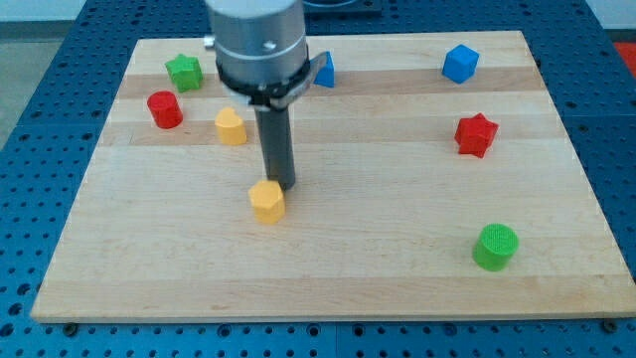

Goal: Move your arm to the bottom left of the board

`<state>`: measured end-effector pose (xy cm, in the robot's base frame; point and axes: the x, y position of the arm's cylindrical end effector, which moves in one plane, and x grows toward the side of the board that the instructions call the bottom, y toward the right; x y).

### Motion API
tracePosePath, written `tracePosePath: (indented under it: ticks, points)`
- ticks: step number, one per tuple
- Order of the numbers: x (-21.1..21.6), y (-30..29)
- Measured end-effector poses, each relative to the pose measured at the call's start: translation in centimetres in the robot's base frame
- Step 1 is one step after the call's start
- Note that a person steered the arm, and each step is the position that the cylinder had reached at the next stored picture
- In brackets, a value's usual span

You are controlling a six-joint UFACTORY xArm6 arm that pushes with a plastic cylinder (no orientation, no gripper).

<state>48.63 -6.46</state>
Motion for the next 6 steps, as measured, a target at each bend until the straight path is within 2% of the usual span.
tracePosePath:
  ticks: [1,3,4,5,6]
  points:
    - [3.6,-2.4]
    - [4.5,-6.5]
    - [3.9,-6.5]
    - [1.7,-6.4]
    - [0.5,-9.9]
